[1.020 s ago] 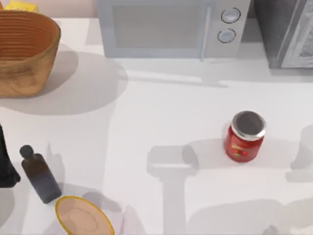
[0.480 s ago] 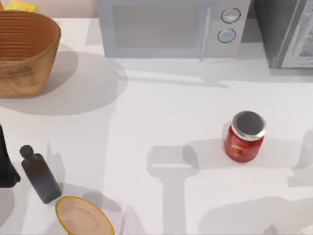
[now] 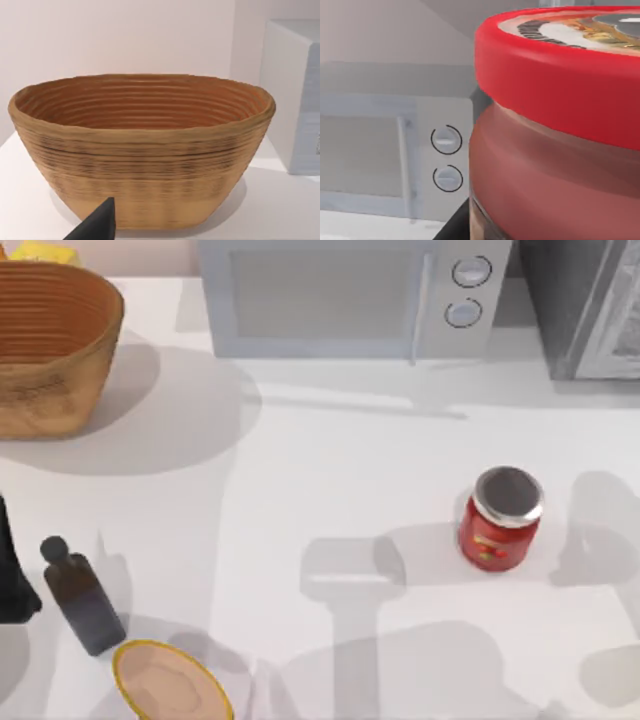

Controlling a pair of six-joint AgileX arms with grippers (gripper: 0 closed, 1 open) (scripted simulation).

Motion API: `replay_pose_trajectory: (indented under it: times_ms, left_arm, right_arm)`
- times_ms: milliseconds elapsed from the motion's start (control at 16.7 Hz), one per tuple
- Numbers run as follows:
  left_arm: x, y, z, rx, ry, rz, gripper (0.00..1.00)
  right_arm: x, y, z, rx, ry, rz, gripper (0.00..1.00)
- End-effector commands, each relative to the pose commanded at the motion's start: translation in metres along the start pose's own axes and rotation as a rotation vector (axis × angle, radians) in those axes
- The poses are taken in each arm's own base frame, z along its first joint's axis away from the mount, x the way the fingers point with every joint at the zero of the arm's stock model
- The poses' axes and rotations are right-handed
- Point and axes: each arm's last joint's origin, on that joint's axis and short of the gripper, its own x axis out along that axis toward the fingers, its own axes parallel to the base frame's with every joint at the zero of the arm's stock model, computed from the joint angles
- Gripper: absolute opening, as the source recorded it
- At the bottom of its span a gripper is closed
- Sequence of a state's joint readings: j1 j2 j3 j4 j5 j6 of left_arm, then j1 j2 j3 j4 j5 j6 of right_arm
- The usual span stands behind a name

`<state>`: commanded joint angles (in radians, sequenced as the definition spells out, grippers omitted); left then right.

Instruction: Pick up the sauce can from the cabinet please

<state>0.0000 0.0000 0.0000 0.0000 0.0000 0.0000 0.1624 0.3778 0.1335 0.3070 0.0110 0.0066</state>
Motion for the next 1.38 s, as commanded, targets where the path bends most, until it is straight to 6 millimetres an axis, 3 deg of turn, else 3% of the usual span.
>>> replay_pose_trajectory:
  times_ms: [180, 360, 540, 720, 900, 1080, 1380]
  left_arm:
    - [0.0, 0.0, 0.0, 0.0, 0.0, 0.0, 1.0]
    - [0.0, 0.0, 0.0, 0.0, 0.0, 0.0, 1.0]
    - [0.0, 0.0, 0.0, 0.0, 0.0, 0.0, 1.0]
    - [0.0, 0.0, 0.0, 0.0, 0.0, 0.0, 1.0]
    - [0.0, 0.0, 0.0, 0.0, 0.0, 0.0, 1.0]
    - [0.0, 0.0, 0.0, 0.0, 0.0, 0.0, 1.0]
    - [0.0, 0.0, 0.0, 0.0, 0.0, 0.0, 1.0]
  right_arm:
    - [0.032, 0.018, 0.013, 0.005, -0.003, 0.102, 0.0]
    - [0.071, 0.047, 0.012, 0.01, 0.007, 0.214, 0.0]
    - [0.107, 0.086, -0.008, 0.013, 0.025, 0.326, 0.0]
    - [0.131, 0.129, -0.043, 0.014, 0.044, 0.43, 0.0]
    - [0.139, 0.167, -0.082, 0.015, 0.059, 0.517, 0.0]
    - [0.136, 0.191, -0.112, 0.017, 0.063, 0.579, 0.0]
    - [0.132, 0.203, -0.127, 0.019, 0.06, 0.61, 0.0]
